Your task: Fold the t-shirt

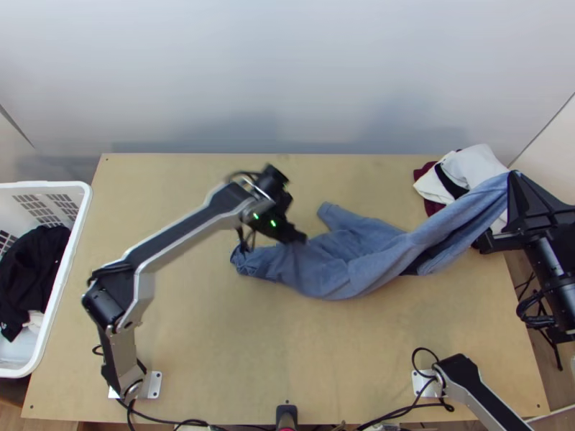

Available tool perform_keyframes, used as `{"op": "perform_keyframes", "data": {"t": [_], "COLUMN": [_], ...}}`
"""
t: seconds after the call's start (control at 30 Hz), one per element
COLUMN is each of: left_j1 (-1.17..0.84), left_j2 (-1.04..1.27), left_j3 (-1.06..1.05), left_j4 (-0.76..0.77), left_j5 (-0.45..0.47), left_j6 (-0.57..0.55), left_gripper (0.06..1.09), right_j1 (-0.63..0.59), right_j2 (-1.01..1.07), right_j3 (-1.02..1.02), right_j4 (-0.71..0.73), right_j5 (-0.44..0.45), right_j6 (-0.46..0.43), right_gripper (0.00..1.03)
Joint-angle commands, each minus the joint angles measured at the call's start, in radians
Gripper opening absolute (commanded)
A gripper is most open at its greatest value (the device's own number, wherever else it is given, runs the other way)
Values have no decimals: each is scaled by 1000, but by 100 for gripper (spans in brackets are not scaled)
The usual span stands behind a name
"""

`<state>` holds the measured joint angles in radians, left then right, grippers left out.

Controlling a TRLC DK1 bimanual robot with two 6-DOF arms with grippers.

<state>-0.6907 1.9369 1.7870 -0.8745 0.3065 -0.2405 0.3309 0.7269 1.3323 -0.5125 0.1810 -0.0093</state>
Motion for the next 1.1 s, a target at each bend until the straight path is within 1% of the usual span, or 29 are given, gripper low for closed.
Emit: {"op": "perform_keyframes", "data": {"t": [0.0, 0.1, 0.17, 0.23, 0.27, 0.33, 0.47, 0.53, 0.6, 0.67, 0.77, 0.8, 0.87, 0.97, 1.0, 1.03, 1.07], "left_j1": [183, 321, 399, 447, 459, 465, 428, 404, 373, 324, 203, 149, 89, 79, 80, 91, 94], "left_j2": [-30, 37, 66, 39, 19, -30, -208, -296, -398, -536, -826, -917, -1030, -1090, -1096, -1096, -1096], "left_j3": [233, 448, 558, 562, 560, 558, 457, 408, 334, 193, -198, -330, -529, -696, -744, -778, -811], "left_j4": [-106, -142, -121, -29, -12, -6, -4, 8, 19, 52, 226, 252, 258, 190, 174, 134, 108], "left_j5": [-29, -40, -43, -87, -89, -89, -89, -89, -90, -93, -95, -95, -112, -112, -115, -116, -116], "left_j6": [72, 75, 67, 58, 58, 60, 84, 75, 73, 93, 170, 202, 250, 299, 319, 320, 320], "left_gripper": [9, 9, 9, 9, 9, 9, 9, 9, 9, 9, 9, 9, 9, 10, 24, 58, 102], "right_j1": [-15, -20, -36, -56, -61, -75, -113, -136, -142, -144, -156, -158, -159, -159, -158, -158, -158], "right_j2": [-6, 16, 49, 89, 105, 117, 94, 66, 31, -6, -60, -75, -107, -147, -156, -161, -161], "right_j3": [-19, -21, -2, 36, 54, 74, 61, 42, 22, 2, -36, -51, -91, -153, -173, -183, -189], "right_j4": [31, 92, 137, 160, 167, 190, 221, 230, 235, 232, 204, 189, 178, 167, 169, 169, 167], "right_j5": [2, 2, 2, 2, 2, 3, 12, 20, 28, 34, 34, 34, 34, 34, 34, 34, 34], "right_j6": [-12, -27, -35, -35, -35, -27, 5, 17, 17, 15, 6, 2, 0, -1, -1, -1, -1], "right_gripper": [3, 3, 3, 3, 3, 3, 3, 3, 3, 3, 3, 3, 3, 3, 3, 3, 3]}}
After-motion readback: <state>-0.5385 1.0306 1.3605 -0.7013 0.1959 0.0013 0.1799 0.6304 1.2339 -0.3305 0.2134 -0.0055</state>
